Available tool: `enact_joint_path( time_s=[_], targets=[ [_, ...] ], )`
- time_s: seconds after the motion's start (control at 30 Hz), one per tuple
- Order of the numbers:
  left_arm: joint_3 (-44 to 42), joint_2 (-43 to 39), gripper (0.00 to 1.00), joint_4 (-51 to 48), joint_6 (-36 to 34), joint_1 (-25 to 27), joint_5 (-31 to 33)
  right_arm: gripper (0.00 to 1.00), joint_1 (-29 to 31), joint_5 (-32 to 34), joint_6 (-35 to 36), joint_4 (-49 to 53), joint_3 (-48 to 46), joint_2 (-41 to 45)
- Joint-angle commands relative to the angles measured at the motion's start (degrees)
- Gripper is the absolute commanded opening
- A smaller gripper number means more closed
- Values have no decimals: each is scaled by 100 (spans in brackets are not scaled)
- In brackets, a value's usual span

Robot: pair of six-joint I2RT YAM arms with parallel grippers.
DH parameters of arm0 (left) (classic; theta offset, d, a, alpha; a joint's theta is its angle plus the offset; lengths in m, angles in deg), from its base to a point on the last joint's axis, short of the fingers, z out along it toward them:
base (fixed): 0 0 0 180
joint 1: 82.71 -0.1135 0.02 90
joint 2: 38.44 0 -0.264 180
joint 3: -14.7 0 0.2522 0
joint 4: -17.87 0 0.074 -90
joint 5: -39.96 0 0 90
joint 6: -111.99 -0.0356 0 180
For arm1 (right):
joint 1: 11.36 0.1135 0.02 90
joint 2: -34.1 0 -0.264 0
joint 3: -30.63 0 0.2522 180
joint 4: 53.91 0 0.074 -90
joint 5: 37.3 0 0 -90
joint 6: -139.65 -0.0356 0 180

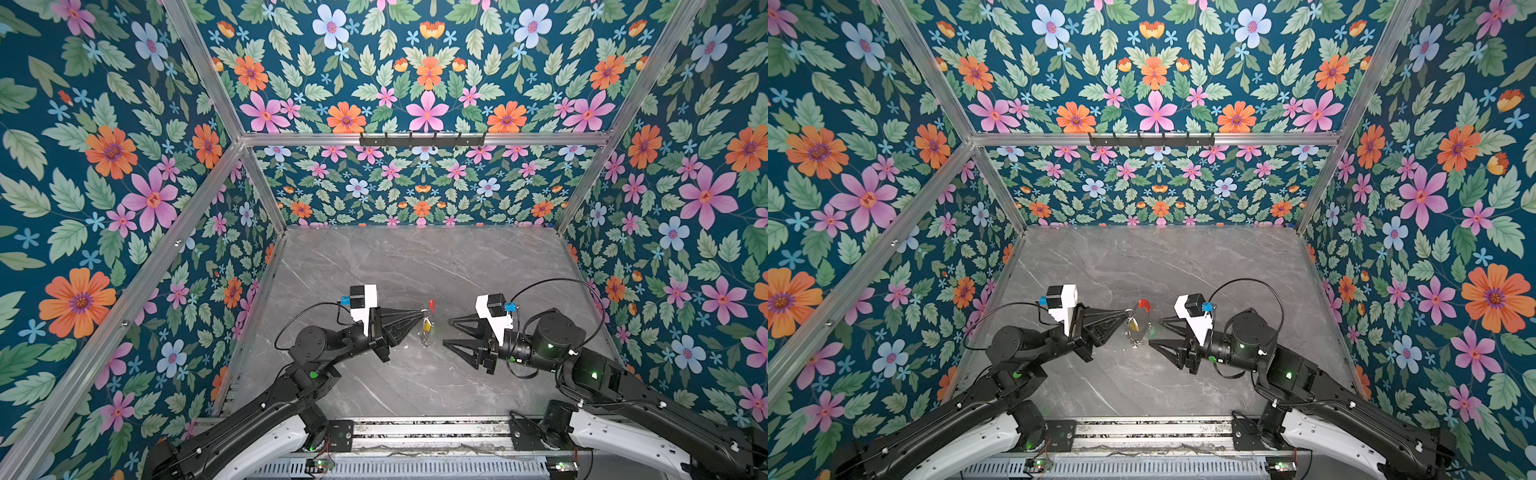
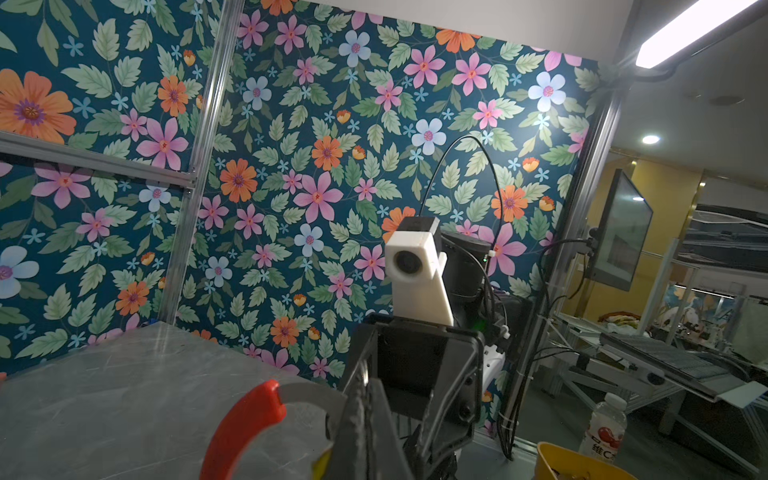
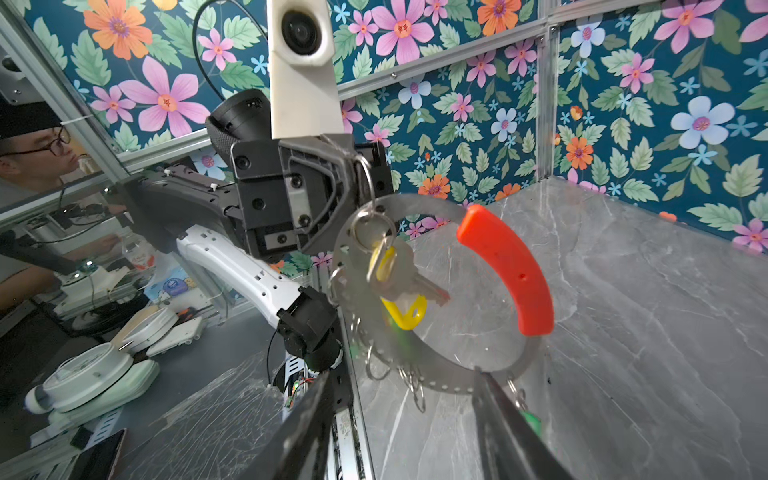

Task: Remove the keys from the keyring
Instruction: 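Open the right gripper and pull it back from the hoop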

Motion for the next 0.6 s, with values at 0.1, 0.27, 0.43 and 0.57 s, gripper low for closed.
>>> enact_joint_path(
  time_s=[0.1,0.27,0.43,0.57],
  targets=[
    [-249,3,0,335,-515,41,221,55,7,785,-46,-514,-377,175],
    [-352,182,0,518,-588,64,117,59,-5,808,219,-385,-286,-41],
    [-374,268,0,522,-656,60,34,59,-33,698,331,-351,-237,-173],
    [-405,331,0,575,-641,66,-12,58,-236,310,325,-232,-152,-105]
  ],
)
